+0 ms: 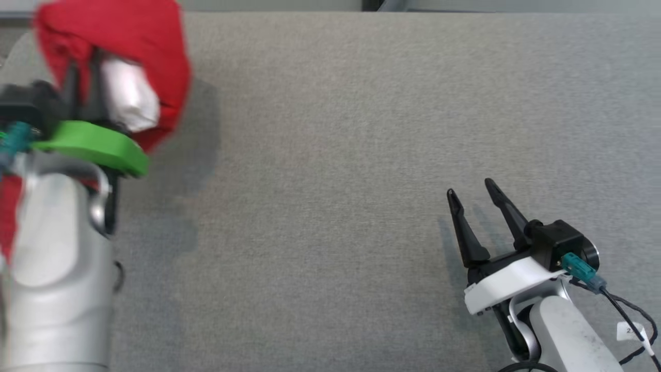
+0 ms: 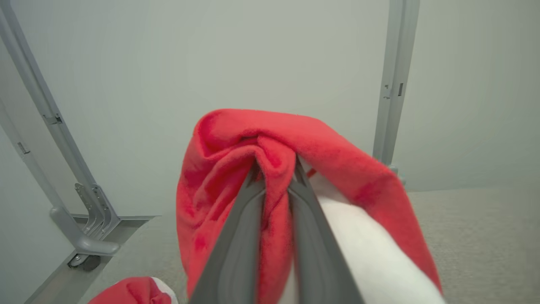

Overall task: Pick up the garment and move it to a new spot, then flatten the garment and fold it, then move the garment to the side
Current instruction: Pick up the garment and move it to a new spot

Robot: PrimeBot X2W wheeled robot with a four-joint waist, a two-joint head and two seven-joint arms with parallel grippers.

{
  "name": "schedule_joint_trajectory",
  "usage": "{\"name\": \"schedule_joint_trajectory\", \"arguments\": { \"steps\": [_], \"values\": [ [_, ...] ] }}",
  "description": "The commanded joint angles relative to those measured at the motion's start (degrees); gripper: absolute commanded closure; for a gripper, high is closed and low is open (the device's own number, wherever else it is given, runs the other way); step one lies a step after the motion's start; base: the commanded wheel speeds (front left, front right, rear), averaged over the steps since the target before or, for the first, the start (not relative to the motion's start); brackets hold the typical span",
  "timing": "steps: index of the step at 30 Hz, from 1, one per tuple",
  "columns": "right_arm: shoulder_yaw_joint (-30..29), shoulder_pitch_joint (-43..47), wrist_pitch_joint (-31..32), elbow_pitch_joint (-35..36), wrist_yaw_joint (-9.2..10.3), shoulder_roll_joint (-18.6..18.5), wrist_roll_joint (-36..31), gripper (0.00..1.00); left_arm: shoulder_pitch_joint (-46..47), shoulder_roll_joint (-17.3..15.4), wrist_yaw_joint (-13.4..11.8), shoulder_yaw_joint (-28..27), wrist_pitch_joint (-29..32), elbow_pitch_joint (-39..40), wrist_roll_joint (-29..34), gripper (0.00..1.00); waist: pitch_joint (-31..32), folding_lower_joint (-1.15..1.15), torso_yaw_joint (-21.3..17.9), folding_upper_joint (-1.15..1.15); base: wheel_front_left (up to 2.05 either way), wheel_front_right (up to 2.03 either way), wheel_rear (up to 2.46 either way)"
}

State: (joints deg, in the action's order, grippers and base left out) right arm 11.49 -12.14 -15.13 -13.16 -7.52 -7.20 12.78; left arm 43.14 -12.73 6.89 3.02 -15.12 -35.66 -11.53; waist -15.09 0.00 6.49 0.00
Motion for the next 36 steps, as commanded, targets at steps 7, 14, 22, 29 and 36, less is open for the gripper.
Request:
{"name": "schedule_joint_trajectory", "arguments": {
  "steps": [7, 14, 22, 29, 36],
  "values": [
    [1.5, 1.5, 0.0, -0.9, 0.06, 1.8, 1.0, 0.00, -10.7, 6.9, 0.5, 5.4, -0.1, -0.4, -1.9, 1.00, 6.7, 0.00, -10.5, 0.00, 0.00, 0.00, 0.00],
    [1.7, 2.8, 0.0, -1.5, 0.06, 2.3, 1.3, 0.00, -16.4, 9.6, 0.6, 11.1, 0.0, 1.3, -5.3, 1.00, 8.5, 0.00, -17.1, 0.00, 0.00, 0.00, 0.00],
    [1.6, 3.7, 0.0, -1.7, 0.06, 2.8, 1.6, 0.00, -18.4, 9.6, -0.2, 24.4, 0.0, 4.8, -11.7, 0.61, 9.0, 0.00, -20.3, 0.00, 0.00, 0.00, 0.00],
    [1.5, 4.3, 0.0, -1.5, 0.06, 3.1, 1.7, 0.00, -21.6, 9.6, -2.0, 23.1, 0.0, 1.4, -10.7, 0.00, 10.1, 0.00, -18.7, 0.00, 0.00, 0.00, 0.00],
    [2.1, 5.1, 0.0, -1.2, 0.06, 3.1, 1.6, 0.00, -29.3, 9.2, -2.9, 14.4, 0.0, 6.0, -7.0, 0.00, 12.0, 0.00, -14.3, 0.00, 0.00, 0.00, 0.00]
  ]
}}
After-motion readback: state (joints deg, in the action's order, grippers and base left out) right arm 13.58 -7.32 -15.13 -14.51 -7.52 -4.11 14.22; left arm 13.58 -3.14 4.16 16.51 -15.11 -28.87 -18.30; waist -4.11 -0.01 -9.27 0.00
